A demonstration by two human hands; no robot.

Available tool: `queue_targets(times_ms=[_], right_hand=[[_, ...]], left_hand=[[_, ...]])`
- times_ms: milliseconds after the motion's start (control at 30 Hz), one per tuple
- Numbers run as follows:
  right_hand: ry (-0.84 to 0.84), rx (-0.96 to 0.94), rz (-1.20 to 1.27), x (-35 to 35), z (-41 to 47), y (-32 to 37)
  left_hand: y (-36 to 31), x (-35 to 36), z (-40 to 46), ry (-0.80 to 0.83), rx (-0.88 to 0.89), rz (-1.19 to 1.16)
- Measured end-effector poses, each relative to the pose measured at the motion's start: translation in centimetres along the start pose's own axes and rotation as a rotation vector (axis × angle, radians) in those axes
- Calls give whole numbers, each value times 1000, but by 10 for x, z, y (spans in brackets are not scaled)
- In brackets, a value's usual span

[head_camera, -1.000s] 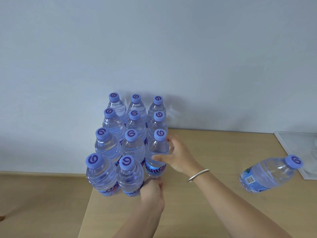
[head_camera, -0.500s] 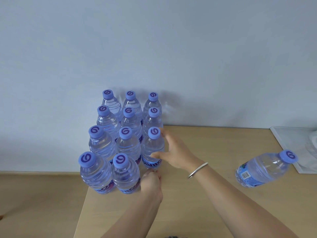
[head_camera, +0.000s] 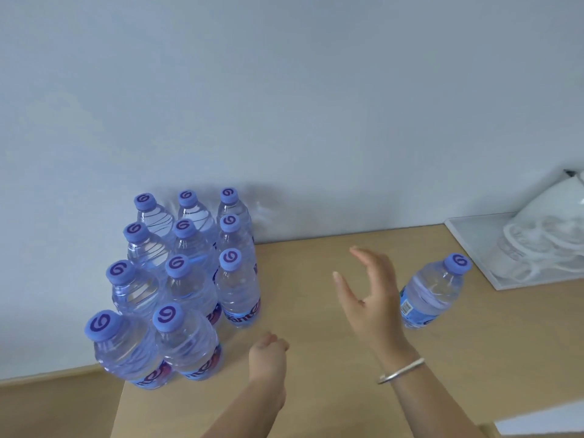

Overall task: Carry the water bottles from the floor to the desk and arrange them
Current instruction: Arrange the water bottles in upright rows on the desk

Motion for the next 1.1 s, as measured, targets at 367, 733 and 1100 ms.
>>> queue_targets(times_ms=[367, 733, 1100], right_hand=[[-236, 570, -79, -95, -40, -143], [-7, 677, 172, -74, -33, -177], [204, 574, 525, -65, 4, -153]], left_hand=[[-9, 132, -30, 361, 58, 299], [-10, 193, -33, 421, 61, 339], [20, 166, -36, 449, -180, 38]])
Point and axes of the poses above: each hand's wrist, its own z-axis towards the middle knuckle, its own x-axis out of the palm, y = z × x, the point moved 10 cm from there along z, towards the middle knuckle, and after that the axes turned 6 degrees about y, right-handed, at the moved point
